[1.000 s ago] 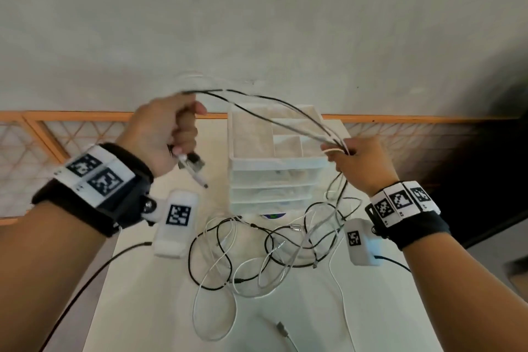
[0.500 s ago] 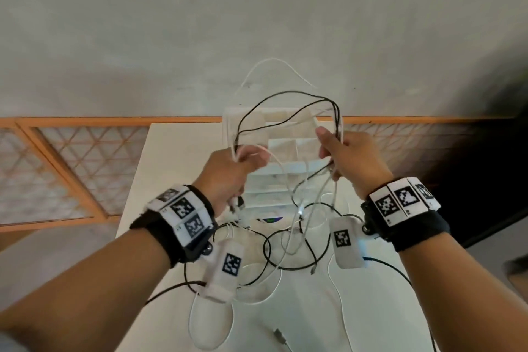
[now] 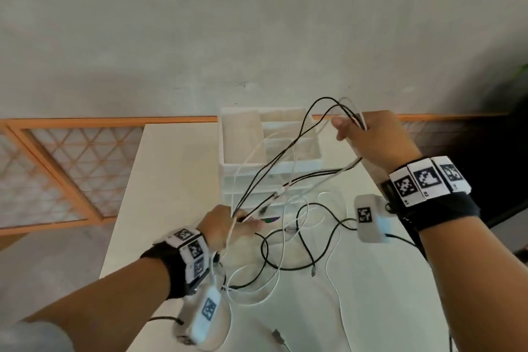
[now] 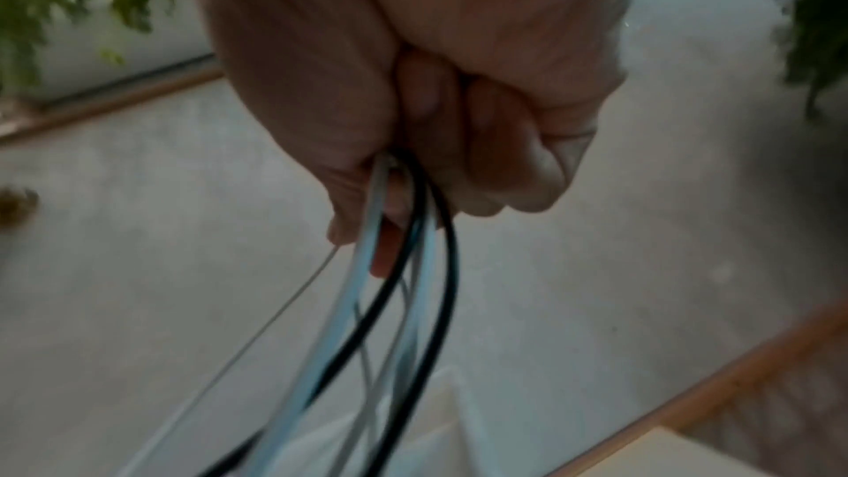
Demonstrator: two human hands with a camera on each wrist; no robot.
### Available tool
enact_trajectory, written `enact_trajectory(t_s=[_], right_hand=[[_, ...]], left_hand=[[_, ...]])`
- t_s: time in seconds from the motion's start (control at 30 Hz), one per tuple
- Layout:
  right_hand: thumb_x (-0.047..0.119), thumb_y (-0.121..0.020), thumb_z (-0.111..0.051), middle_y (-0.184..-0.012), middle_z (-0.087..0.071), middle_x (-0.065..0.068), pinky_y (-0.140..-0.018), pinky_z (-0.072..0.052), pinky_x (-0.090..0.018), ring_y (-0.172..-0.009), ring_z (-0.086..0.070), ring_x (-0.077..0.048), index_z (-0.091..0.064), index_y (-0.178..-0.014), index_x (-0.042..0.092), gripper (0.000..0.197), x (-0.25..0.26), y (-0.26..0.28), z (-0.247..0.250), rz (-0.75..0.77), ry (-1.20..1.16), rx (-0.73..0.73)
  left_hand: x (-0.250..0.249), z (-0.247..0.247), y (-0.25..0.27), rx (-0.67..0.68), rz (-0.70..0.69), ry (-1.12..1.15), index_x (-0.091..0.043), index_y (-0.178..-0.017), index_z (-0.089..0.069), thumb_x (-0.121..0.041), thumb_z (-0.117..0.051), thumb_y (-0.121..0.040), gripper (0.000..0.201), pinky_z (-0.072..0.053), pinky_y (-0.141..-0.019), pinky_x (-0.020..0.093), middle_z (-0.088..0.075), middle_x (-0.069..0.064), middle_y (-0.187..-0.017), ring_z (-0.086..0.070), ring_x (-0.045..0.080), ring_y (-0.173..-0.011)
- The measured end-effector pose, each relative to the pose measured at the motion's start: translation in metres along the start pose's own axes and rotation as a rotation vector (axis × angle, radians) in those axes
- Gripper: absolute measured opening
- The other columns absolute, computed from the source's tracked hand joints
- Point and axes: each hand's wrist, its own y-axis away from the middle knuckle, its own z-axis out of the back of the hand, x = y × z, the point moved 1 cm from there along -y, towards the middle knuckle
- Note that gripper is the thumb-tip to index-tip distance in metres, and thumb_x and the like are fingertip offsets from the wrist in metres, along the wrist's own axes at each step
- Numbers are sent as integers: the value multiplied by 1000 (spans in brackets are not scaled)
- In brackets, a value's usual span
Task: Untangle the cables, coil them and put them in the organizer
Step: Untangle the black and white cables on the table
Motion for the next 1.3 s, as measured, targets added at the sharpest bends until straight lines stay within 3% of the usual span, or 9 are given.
enact_trajectory(t_s=[0.1,0.2,0.27,0.37,0.5,0.63,0.8,0.97,1.3], right_hand=[[47,-94,-61,-66,-67,-4,-53,-38,-27,-60,-64,-22,-74,-75,18,38,-14,-9,12,-120,161,-10],[45,-90,-66,-57,-64,-8,-45,-45,-26,-49,-62,-19,-68,-67,10,41,-25,-20,21,-256,207,-146],[45,-87,-67,-67,-71,-16,-61,-59,-37,-65,-70,-32,-73,-77,5,42,-32,-26,22,-303,166,-281],[45,-92,-64,-73,-66,-21,-65,-52,-37,-77,-66,-42,-68,-78,-1,48,-34,-28,16,-328,159,-390],[60,-98,-42,-88,-52,-17,-84,-46,-41,-92,-54,-38,-55,-75,9,58,-37,-18,5,-468,340,-228],[76,-90,-35,-80,-57,-12,-76,-48,-35,-80,-57,-30,-59,-82,5,75,-67,-13,-9,-645,372,-50],[63,-99,-35,-68,-54,-10,-74,-40,-34,-69,-51,-28,-53,-62,12,66,-69,-12,-3,-550,267,48],[35,-96,-62,-60,-66,-11,-38,-50,-22,-36,-59,-16,-71,-83,7,32,-62,-33,34,-496,-132,-118],[3,-89,-57,-78,-75,-8,-65,-60,-32,-62,-74,-16,-69,-80,19,22,-86,-60,29,-288,-449,-376]], left_hand=[[1,20,5,-57,40,122,-23,-96,-75,-65,-70,-75,47,-41,-55,20,-69,-8,-77,-58,10,-57],[-3,42,7,-236,60,252,-9,-92,-77,-43,-70,-87,35,-25,-38,18,-59,9,-62,-31,8,-36],[-6,57,11,-277,54,260,-10,-85,-76,-36,-64,-92,30,-22,-39,20,-43,1,-55,-26,8,-36],[-12,76,19,-225,52,202,-8,-78,-68,-35,-67,-91,30,-22,-40,21,-32,-8,-47,-24,10,-38],[-25,88,27,-144,10,279,-10,-83,-58,-24,-70,-90,20,-24,-40,20,-31,-3,-53,-24,11,-44],[-39,90,32,-143,-84,577,-10,-82,-67,-27,-61,-95,22,-24,-45,25,-27,-4,-57,-24,12,-47],[-56,94,29,-185,-124,796,-14,-78,-58,-41,-52,-99,34,-26,-39,22,-21,-6,-55,-20,10,-43],[-62,74,22,-117,-108,630,-11,-83,-56,-42,-47,-101,37,-23,-43,25,-23,-4,-58,-18,13,-48],[-63,54,24,-48,-91,421,-9,-85,-60,-56,-49,-91,48,-27,-46,24,-26,-2,-59,-21,15,-51]])
